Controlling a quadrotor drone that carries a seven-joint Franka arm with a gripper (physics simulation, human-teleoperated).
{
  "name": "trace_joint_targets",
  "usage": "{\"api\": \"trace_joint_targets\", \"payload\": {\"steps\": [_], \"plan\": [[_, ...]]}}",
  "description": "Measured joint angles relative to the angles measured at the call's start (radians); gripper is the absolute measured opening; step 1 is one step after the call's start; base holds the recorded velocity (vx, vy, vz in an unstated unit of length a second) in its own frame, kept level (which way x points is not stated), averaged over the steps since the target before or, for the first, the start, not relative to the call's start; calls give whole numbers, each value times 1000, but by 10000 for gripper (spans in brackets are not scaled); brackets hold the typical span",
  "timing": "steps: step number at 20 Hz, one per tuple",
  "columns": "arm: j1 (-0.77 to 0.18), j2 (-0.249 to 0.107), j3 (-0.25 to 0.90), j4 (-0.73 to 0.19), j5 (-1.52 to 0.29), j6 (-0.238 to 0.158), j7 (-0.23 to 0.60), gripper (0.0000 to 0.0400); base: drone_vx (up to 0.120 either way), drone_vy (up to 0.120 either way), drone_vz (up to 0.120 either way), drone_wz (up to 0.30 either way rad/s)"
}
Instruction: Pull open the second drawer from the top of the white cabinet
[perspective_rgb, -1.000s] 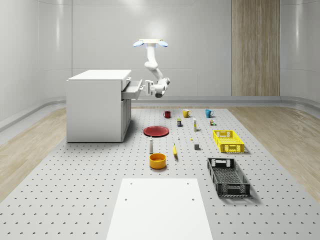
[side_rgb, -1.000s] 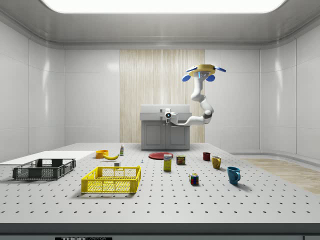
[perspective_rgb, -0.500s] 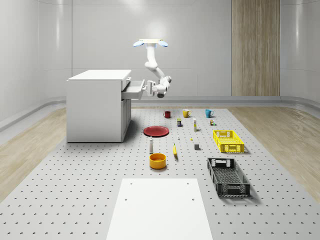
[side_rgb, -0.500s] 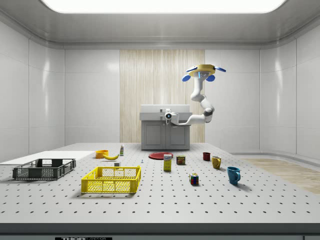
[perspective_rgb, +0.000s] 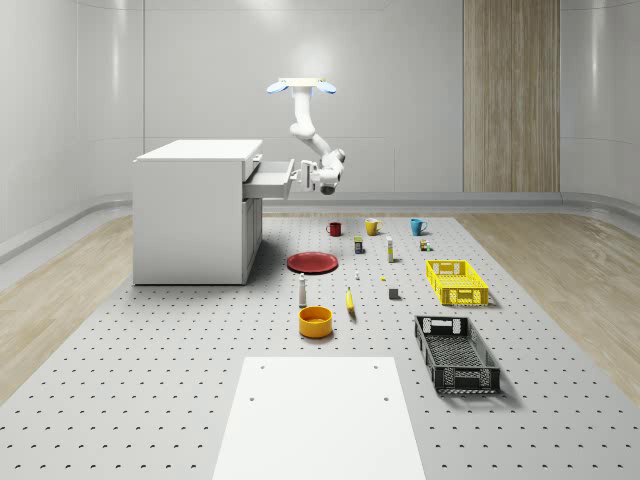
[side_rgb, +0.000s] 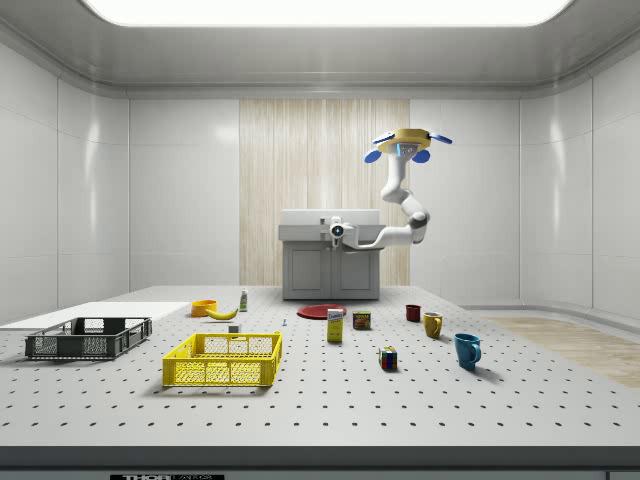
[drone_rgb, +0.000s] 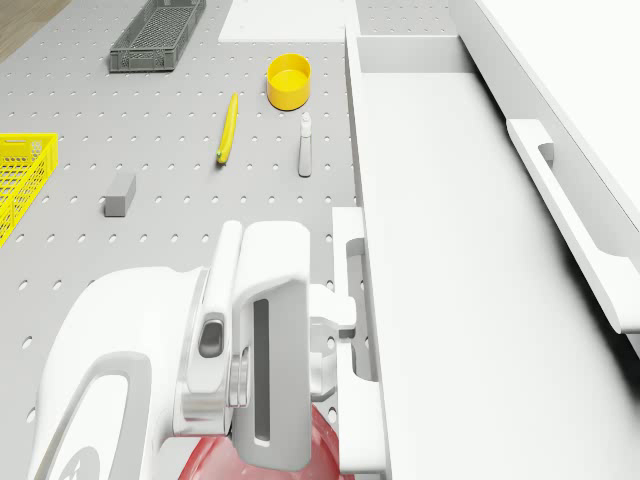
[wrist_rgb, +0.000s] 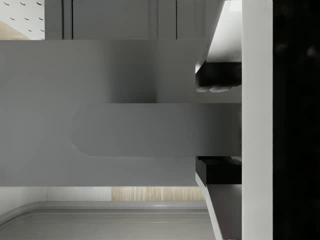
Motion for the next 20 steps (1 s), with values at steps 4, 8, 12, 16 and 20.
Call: {"api": "trace_joint_targets", "payload": {"steps": [4,8,12,16,20], "plan": [[11,-21,-16,9,-23,-3,11,268,0,100,0,0],[22,-40,-24,13,-42,3,22,288,0,0,0,0],[33,-58,-27,13,-58,12,32,296,0,0,0,0],[42,-75,-29,12,-73,22,42,298,0,0,0,0],[62,-116,-25,15,-114,44,114,306,0,0,0,0]]}}
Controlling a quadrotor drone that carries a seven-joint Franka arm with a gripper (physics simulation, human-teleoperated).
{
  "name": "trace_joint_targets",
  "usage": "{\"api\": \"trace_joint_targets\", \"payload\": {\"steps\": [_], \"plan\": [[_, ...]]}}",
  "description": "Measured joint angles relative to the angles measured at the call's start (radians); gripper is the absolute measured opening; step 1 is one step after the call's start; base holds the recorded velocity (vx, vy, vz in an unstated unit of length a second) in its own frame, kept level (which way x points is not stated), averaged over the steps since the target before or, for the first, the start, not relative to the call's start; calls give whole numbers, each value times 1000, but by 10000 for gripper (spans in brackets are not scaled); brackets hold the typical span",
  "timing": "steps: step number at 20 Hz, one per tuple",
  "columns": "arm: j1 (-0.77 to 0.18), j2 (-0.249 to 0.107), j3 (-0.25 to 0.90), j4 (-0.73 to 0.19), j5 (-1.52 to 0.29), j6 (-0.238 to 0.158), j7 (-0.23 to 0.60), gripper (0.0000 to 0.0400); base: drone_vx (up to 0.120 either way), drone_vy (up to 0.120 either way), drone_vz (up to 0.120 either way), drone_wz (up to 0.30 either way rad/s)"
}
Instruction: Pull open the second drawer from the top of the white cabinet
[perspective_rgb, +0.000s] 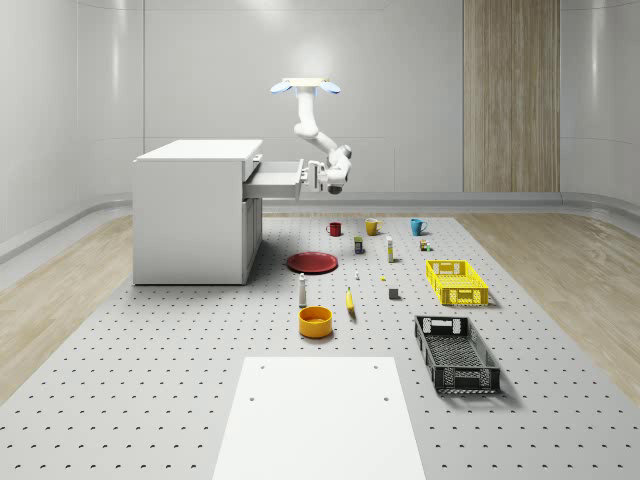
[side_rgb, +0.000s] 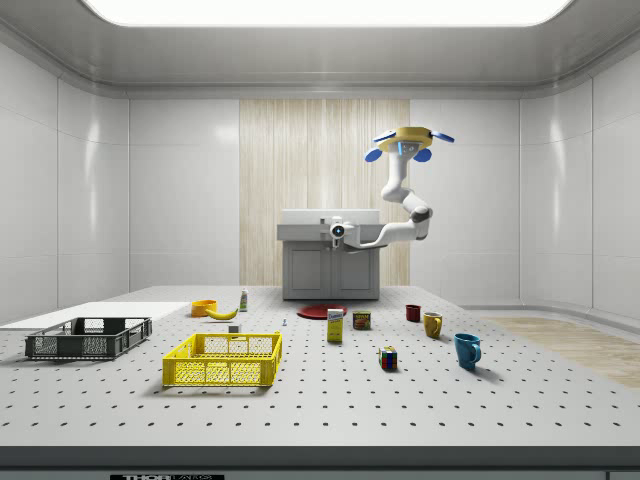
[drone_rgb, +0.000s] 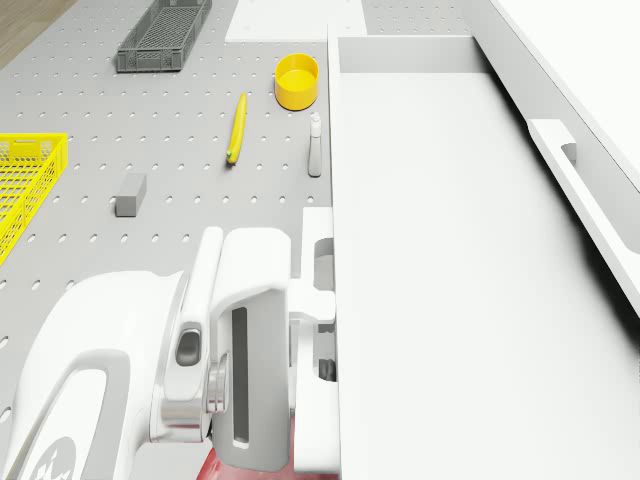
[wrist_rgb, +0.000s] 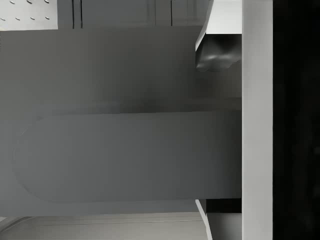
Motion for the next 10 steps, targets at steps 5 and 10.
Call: {"api": "trace_joint_targets", "payload": {"steps": [5,10], "plan": [[21,-34,-4,-8,-28,25,2,302,0,0,0,0],[32,-51,-6,-12,-43,37,-3,301,0,0,0,0]]}}
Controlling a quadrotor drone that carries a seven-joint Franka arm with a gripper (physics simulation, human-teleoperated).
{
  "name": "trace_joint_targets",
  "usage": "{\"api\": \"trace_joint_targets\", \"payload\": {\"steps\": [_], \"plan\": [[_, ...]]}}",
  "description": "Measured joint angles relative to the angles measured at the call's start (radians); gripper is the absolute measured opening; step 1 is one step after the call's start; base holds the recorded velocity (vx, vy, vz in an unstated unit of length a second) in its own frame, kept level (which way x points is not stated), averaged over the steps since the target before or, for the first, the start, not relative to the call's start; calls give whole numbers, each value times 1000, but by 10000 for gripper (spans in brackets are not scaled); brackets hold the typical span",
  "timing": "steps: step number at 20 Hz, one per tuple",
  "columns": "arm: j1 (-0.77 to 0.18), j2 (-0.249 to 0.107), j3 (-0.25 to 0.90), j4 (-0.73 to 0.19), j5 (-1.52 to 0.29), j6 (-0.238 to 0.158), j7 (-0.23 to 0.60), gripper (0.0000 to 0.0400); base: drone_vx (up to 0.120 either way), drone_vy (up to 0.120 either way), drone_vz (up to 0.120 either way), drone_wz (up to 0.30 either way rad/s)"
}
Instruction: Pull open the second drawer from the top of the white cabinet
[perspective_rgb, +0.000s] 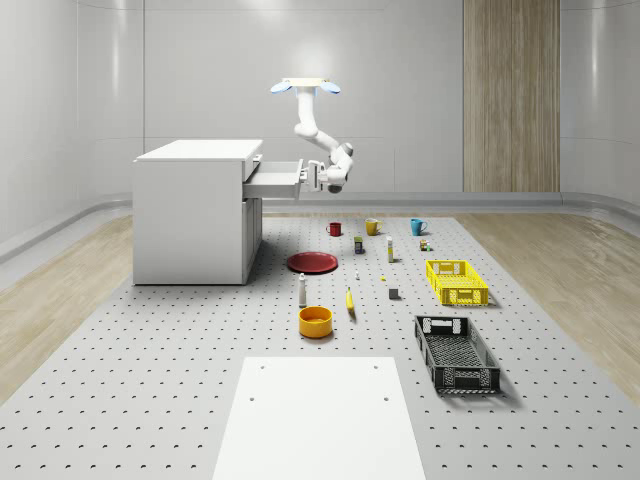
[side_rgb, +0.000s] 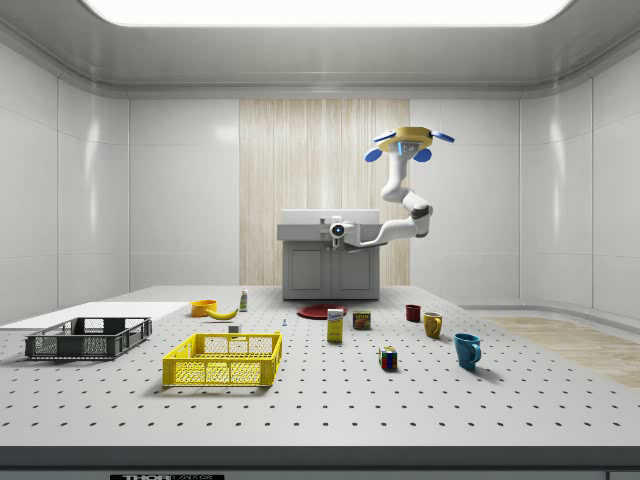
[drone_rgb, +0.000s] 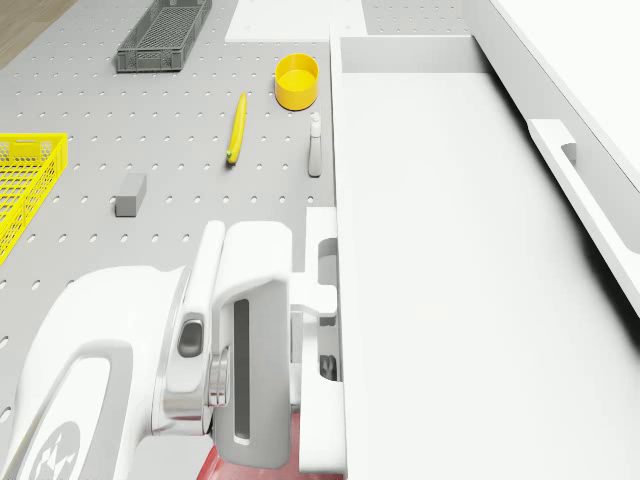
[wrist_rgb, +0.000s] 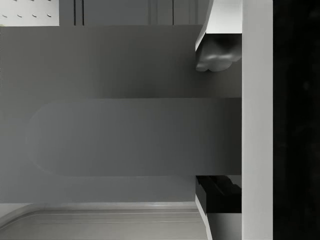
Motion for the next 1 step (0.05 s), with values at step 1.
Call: {"api": "trace_joint_targets", "payload": {"steps": [1], "plan": [[1,-2,0,0,-2,1,0,300,0,0,0,0]]}}
